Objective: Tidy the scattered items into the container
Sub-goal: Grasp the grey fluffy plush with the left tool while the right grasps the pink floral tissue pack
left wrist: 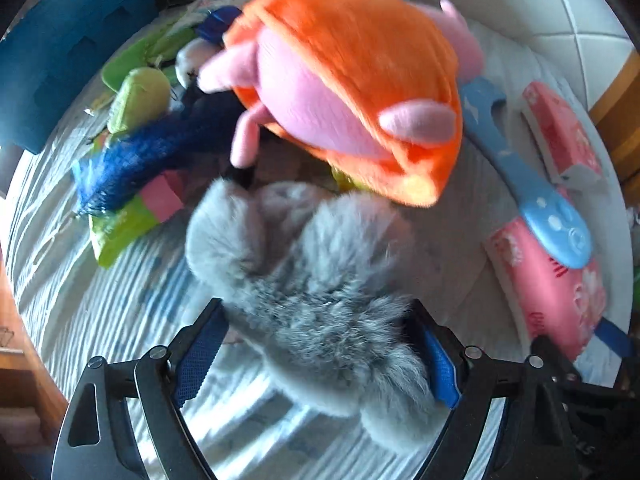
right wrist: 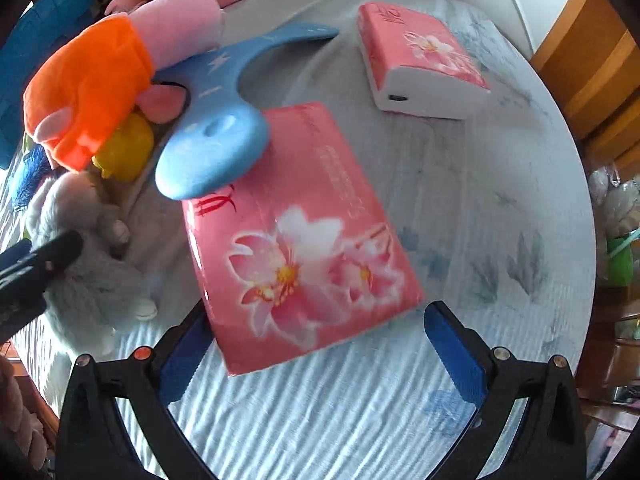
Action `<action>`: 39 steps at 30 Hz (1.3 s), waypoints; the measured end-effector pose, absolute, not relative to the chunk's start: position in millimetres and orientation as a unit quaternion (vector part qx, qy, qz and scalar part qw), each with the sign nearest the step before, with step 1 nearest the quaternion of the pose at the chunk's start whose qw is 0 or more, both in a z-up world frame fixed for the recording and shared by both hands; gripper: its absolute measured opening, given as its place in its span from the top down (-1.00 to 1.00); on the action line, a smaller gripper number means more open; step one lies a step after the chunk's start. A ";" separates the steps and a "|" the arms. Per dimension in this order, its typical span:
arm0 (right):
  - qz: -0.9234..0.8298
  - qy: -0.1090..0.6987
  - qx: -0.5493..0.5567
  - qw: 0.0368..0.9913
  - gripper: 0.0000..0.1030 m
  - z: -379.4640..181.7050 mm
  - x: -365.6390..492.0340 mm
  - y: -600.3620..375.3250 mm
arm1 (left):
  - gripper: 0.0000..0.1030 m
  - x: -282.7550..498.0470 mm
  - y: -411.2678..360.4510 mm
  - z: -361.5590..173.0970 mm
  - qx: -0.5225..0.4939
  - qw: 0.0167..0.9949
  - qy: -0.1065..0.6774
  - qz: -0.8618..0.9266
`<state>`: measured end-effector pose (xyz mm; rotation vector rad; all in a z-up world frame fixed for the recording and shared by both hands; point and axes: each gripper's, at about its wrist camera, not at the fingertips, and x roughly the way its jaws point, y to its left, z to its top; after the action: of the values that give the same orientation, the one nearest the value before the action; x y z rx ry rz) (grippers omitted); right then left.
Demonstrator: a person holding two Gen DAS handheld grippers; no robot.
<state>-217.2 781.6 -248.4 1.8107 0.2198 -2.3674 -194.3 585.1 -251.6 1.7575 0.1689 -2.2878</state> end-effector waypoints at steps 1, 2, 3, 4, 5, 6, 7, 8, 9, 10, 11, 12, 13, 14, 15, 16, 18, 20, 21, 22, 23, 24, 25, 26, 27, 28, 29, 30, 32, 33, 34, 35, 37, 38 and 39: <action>-0.794 0.068 0.598 0.081 -1.00 -244.9 -216.0 784.3 | -0.14 -191.6 586.4 -257.7 0.610 0.126 0.049 -0.781; -0.799 0.063 0.592 0.085 -1.00 -241.4 -214.9 787.1 | -0.01 -187.4 584.4 -261.2 0.613 0.124 0.047 -0.779; -0.803 0.059 0.586 0.090 -1.00 -237.9 -213.8 789.7 | 0.04 -182.3 580.9 -263.3 0.614 0.119 0.048 -0.779; -0.807 0.055 0.580 0.098 -1.00 -235.2 -213.8 789.6 | 0.09 -176.7 576.1 -263.8 0.613 0.121 0.045 -0.779; -0.808 0.054 0.577 0.104 -1.00 -234.7 -214.0 787.6 | 0.09 -170.8 570.7 -263.4 0.612 0.126 0.040 -0.779; -0.809 0.054 0.575 0.110 -1.00 -234.3 -214.3 785.4 | 0.09 -164.9 565.4 -263.0 0.611 0.131 0.035 -0.780; -0.809 0.058 0.573 0.113 -1.00 -235.6 -214.1 780.6 | 0.07 -160.2 561.0 -262.1 0.611 0.135 0.029 -0.780; -0.809 0.063 0.572 0.117 -1.00 -236.9 -214.0 775.8 | 0.07 -156.1 557.0 -261.1 0.610 0.139 0.023 -0.780; -0.810 0.068 0.570 0.118 -1.00 -237.9 -214.5 773.6 | 0.06 -153.0 554.2 -259.0 0.609 0.140 0.023 -0.781; -0.811 0.073 0.568 0.119 -1.00 -238.8 -215.0 771.4 | -0.02 -151.6 553.9 -255.4 0.606 0.137 0.024 -0.783; -0.812 0.078 0.566 0.120 -1.00 -239.8 -215.5 769.3 | -0.14 -150.8 554.6 -251.3 0.602 0.134 0.024 -0.787; -0.812 0.079 0.566 0.122 -1.00 -240.7 -215.7 769.3 | -0.21 -151.1 557.5 -245.6 0.594 0.132 0.020 -0.793; -0.813 0.085 0.562 0.121 -1.00 -239.7 -215.2 769.6 | -0.39 -151.7 561.4 -239.1 0.583 0.131 0.014 -0.802; -0.815 0.092 0.559 0.121 -1.00 -238.7 -214.7 769.8 | -0.59 -154.2 565.7 -234.2 0.573 0.131 0.004 -0.809; -0.817 0.099 0.555 0.122 -1.00 -237.0 -214.4 769.3 | -0.63 -157.6 570.4 -229.9 0.563 0.133 -0.008 -0.816; -0.819 0.103 0.552 0.124 -1.00 -235.8 -215.1 769.7 | -0.64 -162.5 574.2 -227.9 0.557 0.133 -0.018 -0.819; -0.821 0.110 0.546 0.127 -1.00 -233.3 -216.4 770.4 | -0.64 -174.9 577.1 -232.4 0.562 0.130 -0.019 -0.816; -0.821 0.125 0.541 0.129 -1.00 -233.5 -220.2 769.9 | -0.64 -186.8 577.3 -239.6 0.569 0.128 -0.017 -0.812; -0.821 0.134 0.539 0.131 -1.00 -234.1 -221.7 769.7 | -0.64 -192.1 575.4 -244.6 0.572 0.127 -0.016 -0.810; -0.821 0.144 0.536 0.134 -1.00 -234.7 -223.2 769.5 | -0.64 -197.3 573.6 -249.6 0.575 0.126 -0.014 -0.808; -0.822 0.153 0.532 0.136 -1.00 -235.0 -225.8 769.4 | -0.63 -200.9 573.2 -253.1 0.578 0.125 -0.012 -0.806; -0.823 0.161 0.527 0.139 -1.00 -235.3 -228.5 769.5 | -0.58 -203.7 573.7 -256.0 0.582 0.124 -0.010 -0.804; -0.824 0.162 0.523 0.145 -1.00 -236.6 -232.8 771.3 | -0.32 -206.4 574.1 -258.9 0.585 0.122 -0.007 -0.802; -0.825 0.163 0.520 0.151 -1.00 -238.0 -237.0 773.1 | -0.06 -207.3 574.5 -261.4 0.590 0.119 -0.003 -0.798; -0.813 0.147 0.539 0.161 -1.00 -240.8 -238.0 774.2 | -0.04 -207.2 575.0 -263.7 0.596 0.116 0.003 -0.794; -0.801 0.132 0.558 0.172 -1.00 -243.7 -239.1 775.3 | -0.04 -206.3 576.3 -264.2 0.597 0.115 0.002 -0.794; -0.789 0.116 0.576 0.183 -1.00 -246.1 -239.8 776.3 | -0.04 -204.9 578.0 -263.6 0.595 0.115 -0.003 -0.796; -0.785 0.101 0.574 0.210 -1.00 -240.9 -232.8 775.7 | -0.04 -203.5 579.7 -263.1 0.592 0.115 -0.008 -0.797; -0.775 0.072 0.571 0.261 -1.00 -230.4 -219.0 774.6 | -0.01 -202.9 582.4 -260.7 0.591 0.114 -0.010 -0.799; -0.777 0.071 0.566 0.266 -1.00 -225.2 -215.6 775.9 | -0.01 -203.2 583.7 -258.4 0.590 0.113 -0.008 -0.800; -0.779 0.071 0.561 0.270 -1.00 -220.0 -212.4 777.3 | -0.01 -204.2 585.7 -255.5 0.587 0.112 -0.005 -0.802; -0.788 0.082 0.553 0.257 -1.00 -215.1 -212.7 779.9 | -0.01 -205.4 588.2 -252.3 0.584 0.111 -0.003 -0.804; -0.807 0.103 0.535 0.228 -1.00 -205.9 -217.5 787.5 | -0.01 -209.9 595.2 -249.8 0.581 0.109 -0.006 -0.807; -0.809 0.103 0.533 0.225 -1.00 -204.6 -220.4 790.3 | -0.01 -212.9 599.0 -250.6 0.581 0.109 -0.008 -0.807; -0.809 0.109 0.532 0.226 -1.00 -205.6 -223.6 790.6 | -0.01 -216.1 602.8 -251.9 0.581 0.110 -0.009 -0.806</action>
<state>-223.6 790.6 -205.6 1.4667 0.3003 -2.2304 -216.1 602.8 -251.9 1.7072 -0.0278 -2.3696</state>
